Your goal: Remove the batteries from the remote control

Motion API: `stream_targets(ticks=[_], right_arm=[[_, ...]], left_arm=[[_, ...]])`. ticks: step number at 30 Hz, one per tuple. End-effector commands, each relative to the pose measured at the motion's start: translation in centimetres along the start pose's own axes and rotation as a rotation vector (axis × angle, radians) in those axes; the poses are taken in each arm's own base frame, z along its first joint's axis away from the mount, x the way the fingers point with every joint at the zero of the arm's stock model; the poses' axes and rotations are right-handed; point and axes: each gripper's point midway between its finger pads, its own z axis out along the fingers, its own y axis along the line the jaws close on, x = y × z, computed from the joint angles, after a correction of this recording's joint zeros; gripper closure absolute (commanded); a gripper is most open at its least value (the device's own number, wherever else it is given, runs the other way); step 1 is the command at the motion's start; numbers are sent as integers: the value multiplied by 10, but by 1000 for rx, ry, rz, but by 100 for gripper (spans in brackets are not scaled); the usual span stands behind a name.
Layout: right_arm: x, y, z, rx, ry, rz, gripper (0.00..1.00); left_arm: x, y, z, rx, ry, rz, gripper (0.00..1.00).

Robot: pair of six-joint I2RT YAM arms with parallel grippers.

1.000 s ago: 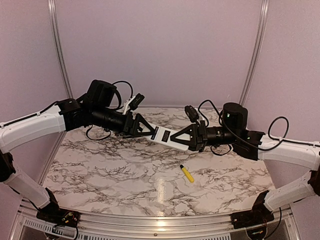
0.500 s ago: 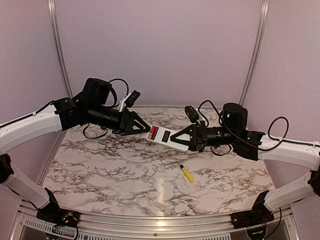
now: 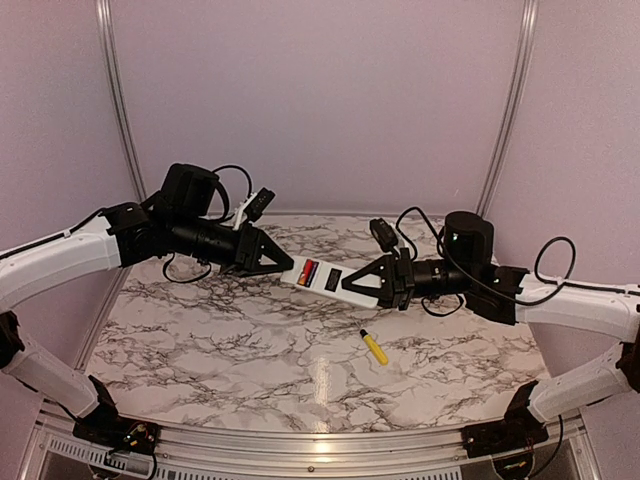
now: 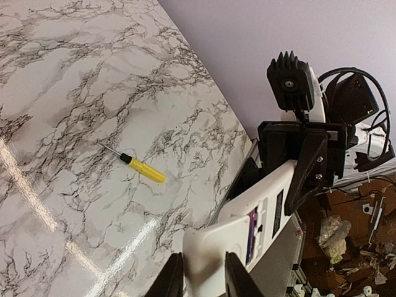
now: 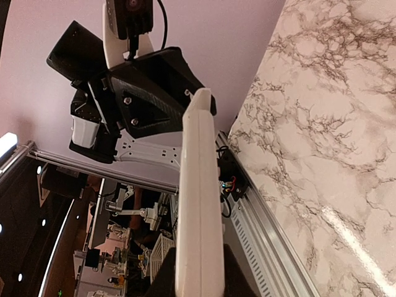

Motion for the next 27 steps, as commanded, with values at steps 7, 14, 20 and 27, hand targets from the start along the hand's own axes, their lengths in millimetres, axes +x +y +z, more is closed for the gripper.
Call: stream_targets(ticks=[7, 14, 20, 27], right_arm=[[2, -2, -4, 45, -13, -25, 100], [2, -16, -3, 108, -8, -9, 100], [-7, -14, 0, 127, -21, -23, 100], [-49, -9, 9, 205, -107, -39, 100]], left_arm=[[-5, 1, -16, 9, -68, -5, 79], [-3, 13, -19, -14, -88, -30, 82], [-1, 20, -24, -55, -101, -28, 69], [-17, 12, -41, -94, -169, -9, 19]])
